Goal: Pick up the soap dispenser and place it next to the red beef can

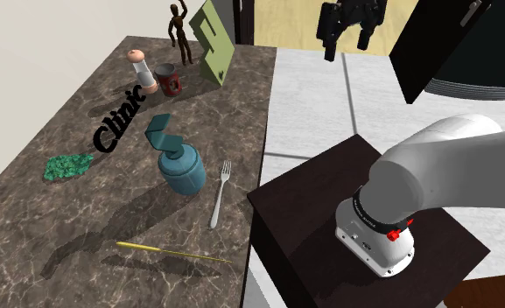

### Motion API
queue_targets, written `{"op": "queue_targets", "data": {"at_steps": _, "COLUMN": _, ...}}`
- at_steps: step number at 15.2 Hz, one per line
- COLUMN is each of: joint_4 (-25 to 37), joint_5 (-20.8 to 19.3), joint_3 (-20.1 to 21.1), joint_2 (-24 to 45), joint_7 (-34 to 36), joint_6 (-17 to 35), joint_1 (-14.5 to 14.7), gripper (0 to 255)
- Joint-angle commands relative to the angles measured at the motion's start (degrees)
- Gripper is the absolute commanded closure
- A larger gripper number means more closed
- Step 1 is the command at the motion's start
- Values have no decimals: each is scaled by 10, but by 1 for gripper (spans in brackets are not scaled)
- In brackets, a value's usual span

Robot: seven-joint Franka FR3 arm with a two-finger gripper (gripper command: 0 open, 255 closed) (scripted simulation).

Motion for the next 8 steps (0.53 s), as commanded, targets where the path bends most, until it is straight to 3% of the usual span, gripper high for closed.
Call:
{"op": "queue_targets", "data": {"at_steps": 1, "joint_4": 0, "joint_5": 0, "joint_3": 0, "joint_2": 0, "joint_7": 0, "joint_6": 0, "joint_1": 0, "gripper": 0}}
{"op": "queue_targets", "data": {"at_steps": 8, "joint_4": -53, "joint_5": 43, "joint_3": 37, "joint_2": 31, "joint_7": -36, "joint_6": 146, "joint_1": 61, "gripper": 0}}
